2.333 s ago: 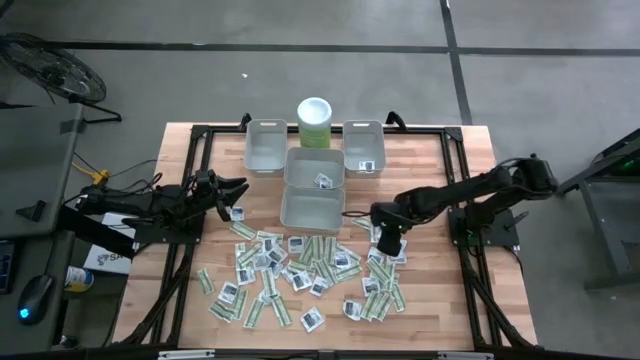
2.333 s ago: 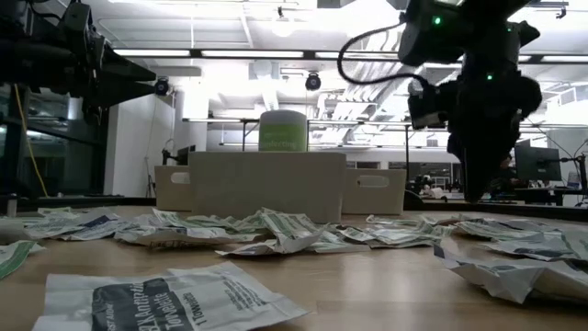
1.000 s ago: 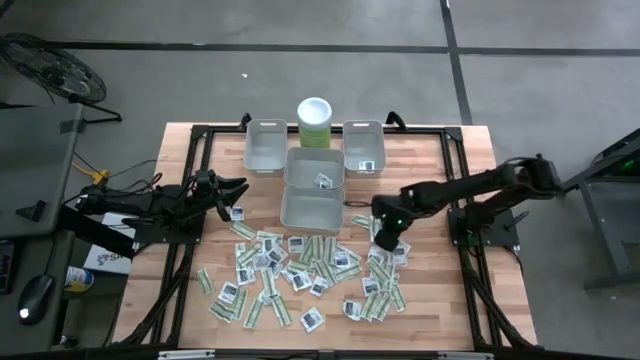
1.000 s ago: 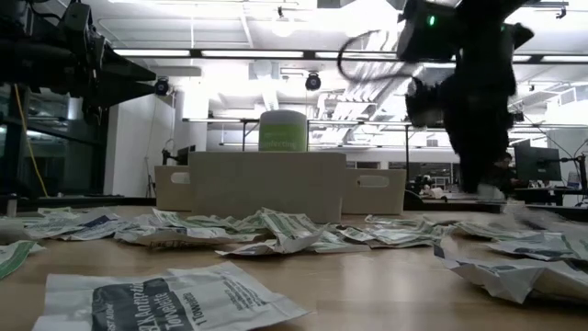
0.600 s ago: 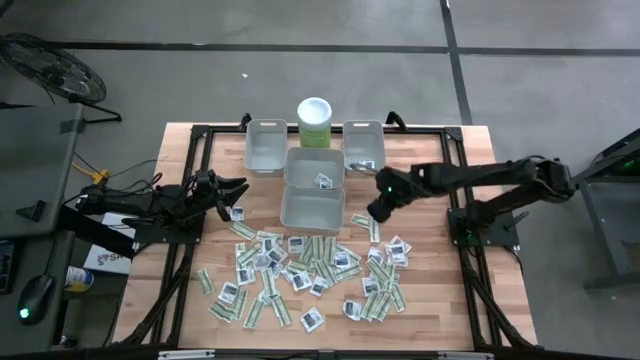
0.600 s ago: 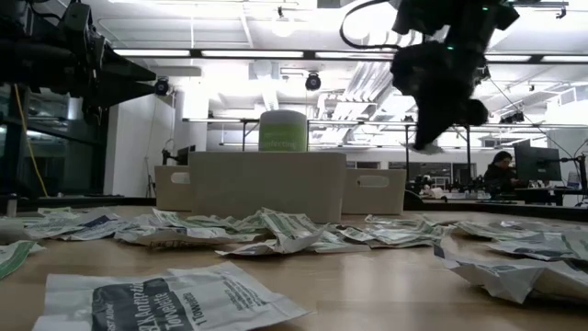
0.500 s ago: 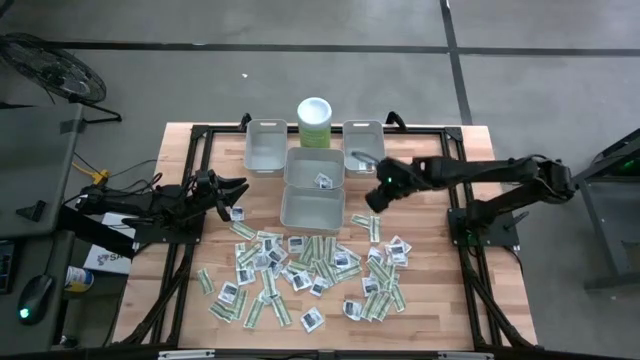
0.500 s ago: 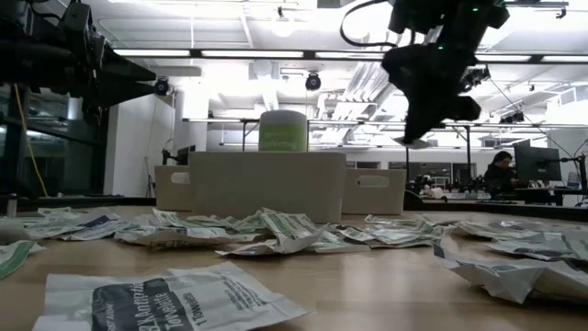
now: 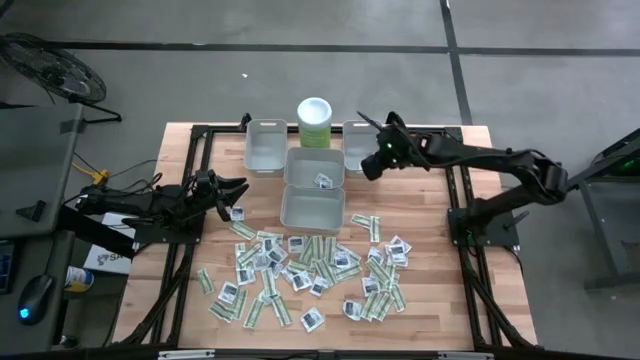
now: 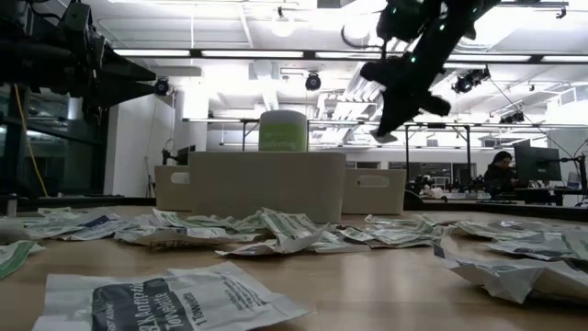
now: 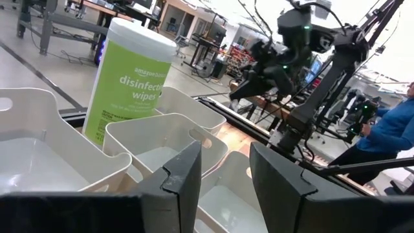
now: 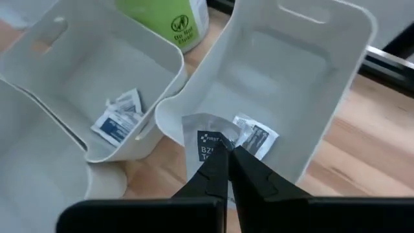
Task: Pick & Place First Aid Supplies
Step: Put the towelette pack into the right bin
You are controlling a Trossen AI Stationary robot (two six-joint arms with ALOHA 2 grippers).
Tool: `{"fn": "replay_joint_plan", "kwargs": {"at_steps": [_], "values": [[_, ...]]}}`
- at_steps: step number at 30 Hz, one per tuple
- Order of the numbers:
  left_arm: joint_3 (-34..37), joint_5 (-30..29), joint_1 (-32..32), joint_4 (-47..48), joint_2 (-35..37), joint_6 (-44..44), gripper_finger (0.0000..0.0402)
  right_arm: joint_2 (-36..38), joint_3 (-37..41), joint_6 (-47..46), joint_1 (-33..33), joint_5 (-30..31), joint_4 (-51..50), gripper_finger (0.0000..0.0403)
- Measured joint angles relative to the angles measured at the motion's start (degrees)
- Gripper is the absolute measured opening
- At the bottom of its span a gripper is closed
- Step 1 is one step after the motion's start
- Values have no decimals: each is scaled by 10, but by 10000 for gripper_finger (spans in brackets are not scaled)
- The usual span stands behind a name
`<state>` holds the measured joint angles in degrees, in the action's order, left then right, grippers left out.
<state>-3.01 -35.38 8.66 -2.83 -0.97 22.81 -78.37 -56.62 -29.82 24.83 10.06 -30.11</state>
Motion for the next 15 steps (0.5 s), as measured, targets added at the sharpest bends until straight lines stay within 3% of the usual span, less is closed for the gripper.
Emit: {"fn": "replay_joint_plan", "kwargs": {"at_steps": [8, 15], "values": [[0, 0, 0, 0, 0, 0, 131, -55, 0, 96, 64, -96, 49, 1], [0, 0, 0, 0, 0, 0, 131, -98, 1, 22, 112, -112, 75, 1]]}}
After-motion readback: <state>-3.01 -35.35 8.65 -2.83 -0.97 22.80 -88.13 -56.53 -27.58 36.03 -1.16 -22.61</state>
